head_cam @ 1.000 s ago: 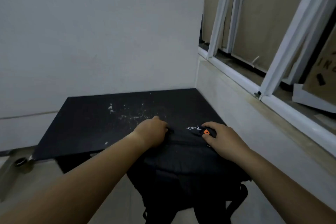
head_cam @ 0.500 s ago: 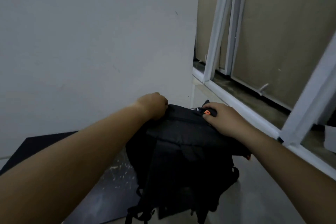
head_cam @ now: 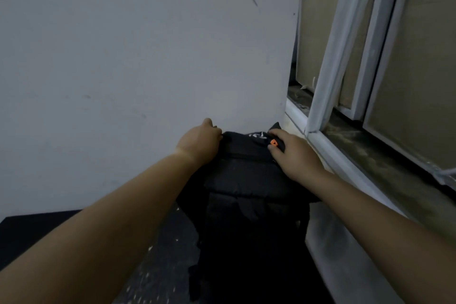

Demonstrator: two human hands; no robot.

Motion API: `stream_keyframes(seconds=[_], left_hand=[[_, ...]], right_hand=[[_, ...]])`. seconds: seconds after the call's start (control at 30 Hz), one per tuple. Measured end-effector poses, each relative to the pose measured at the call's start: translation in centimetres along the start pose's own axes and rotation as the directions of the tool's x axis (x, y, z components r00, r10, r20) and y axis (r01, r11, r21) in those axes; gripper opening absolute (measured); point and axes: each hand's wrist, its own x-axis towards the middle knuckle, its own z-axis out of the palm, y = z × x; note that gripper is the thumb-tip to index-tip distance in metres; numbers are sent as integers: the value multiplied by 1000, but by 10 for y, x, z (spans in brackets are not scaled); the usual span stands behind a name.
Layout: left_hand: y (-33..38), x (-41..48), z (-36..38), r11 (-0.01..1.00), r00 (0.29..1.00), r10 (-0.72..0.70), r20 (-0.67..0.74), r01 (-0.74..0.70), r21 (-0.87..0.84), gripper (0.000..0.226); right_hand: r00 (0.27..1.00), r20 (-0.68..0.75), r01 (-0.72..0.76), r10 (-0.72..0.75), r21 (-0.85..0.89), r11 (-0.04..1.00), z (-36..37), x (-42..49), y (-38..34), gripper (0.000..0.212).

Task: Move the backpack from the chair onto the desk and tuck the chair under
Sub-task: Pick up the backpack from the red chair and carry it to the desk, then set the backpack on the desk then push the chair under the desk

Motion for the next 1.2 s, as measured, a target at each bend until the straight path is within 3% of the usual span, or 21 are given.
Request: stream_keyframes(seconds=[0.13,0.2,0.27,0.33,0.37,0.43,0.5,0.6,0.8,1.0,1.2], left_hand=[[-6,20,44,996,971,-14,-240,-7,-84,30],[-4,-1,88,985,958,-50,-283,0,-174,23],[3,-41,148,975,978,-90,-187,49,-216,20],[16,-93,212,984,989,-120,88,131,-123,33],[23,-120,243,987,960,-124,250,145,-69,41],[37,-164,291,993,860,-91,502,118,-24,62],[48,-189,323,997,783,-41,621,70,-23,88],[55,-201,346,999,758,-17,652,41,-22,103],[59,-190,372,998,698,-64,713,29,60,100],[68,-144,387,988,649,-151,745,67,142,102],[65,-114,387,987,591,-150,793,134,87,104]], right_hand=[[995,-101,12,-9,22,1000,36,18,32,41],[996,-91,-3,5,18,1000,65,-2,56,43],[997,-50,-57,54,-54,997,100,-41,86,46],[980,93,-155,178,-215,964,138,-92,115,55],[937,207,-210,280,-306,929,155,-120,128,61],[782,431,-264,451,-426,865,185,-172,149,77],[664,576,-267,477,-413,871,205,-210,162,92],[598,647,-278,473,-386,880,221,-234,172,104],[522,715,-289,465,-365,885,239,-224,193,112],[506,720,-281,475,-383,880,255,-191,213,112],[506,718,-244,479,-414,877,257,-155,222,110]])
